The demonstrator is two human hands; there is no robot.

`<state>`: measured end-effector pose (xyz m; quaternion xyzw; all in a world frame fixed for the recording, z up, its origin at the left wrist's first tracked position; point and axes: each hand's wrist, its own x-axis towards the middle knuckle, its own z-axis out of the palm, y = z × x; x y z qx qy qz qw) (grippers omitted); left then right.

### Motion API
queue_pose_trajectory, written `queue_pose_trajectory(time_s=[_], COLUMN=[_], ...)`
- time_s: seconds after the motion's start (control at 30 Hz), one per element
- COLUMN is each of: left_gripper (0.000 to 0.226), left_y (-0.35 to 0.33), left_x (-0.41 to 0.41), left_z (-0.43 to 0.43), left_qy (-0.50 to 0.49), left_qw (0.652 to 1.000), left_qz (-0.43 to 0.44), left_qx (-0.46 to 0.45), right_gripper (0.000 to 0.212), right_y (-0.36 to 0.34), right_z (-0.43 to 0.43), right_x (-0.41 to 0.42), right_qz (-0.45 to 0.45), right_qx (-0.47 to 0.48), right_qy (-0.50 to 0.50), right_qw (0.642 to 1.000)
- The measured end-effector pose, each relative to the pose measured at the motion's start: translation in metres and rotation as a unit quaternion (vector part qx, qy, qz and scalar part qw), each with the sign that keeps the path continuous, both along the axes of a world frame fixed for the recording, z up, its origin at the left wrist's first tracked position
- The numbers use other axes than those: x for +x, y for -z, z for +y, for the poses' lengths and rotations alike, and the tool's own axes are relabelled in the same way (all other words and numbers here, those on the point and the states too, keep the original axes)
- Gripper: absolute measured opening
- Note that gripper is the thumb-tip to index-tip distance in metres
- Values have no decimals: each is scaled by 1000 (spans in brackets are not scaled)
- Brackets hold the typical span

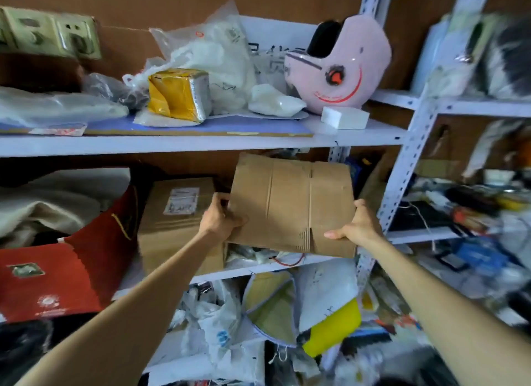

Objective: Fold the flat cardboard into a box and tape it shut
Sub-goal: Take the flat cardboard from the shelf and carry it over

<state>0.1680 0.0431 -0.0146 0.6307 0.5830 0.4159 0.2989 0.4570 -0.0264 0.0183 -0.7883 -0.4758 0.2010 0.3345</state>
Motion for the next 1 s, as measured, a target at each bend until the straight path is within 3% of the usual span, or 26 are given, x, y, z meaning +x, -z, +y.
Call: queue_pose_trajectory(time_s=[0.1,0.23,0.37,0.47,0.57,0.63,0.7,0.87,1.0], left_gripper=[57,61,51,43,21,21,23,65,67], left_y=[11,24,38,46,52,51,53,49,50], left_x=[48,105,156,194,233,261,287,333,353], left_z=[5,11,10,-8,-41,-81,-125,-266,-395], left_qy=[73,164,276,356,415,475,537,662,747], left_qw=[997,985,956,930,906,874,840,743,661], left_qz=[-25,-46,-96,-79,-83,-86,-68,-94,-49], left_qx=[-1,-19,-32,-36,-33,-64,-34,-31,-53], right_gripper=[110,88,89,80,93,82,70,84,81], right_y=[6,9,18,31,36,34,33,35,39], right_z=[-32,-70,-120,-178,-239,-289,-342,-495,-610], right_x=[38,75,93,96,91,81,71,17,-41], right_qz=[-33,-60,-52,-38,-34,-31,-36,-31,-18], right_qx=[2,-4,-6,0,-13,-24,-19,26,27], right_qy=[60,130,204,302,404,489,535,628,722], right_qw=[998,990,978,953,914,871,844,777,691])
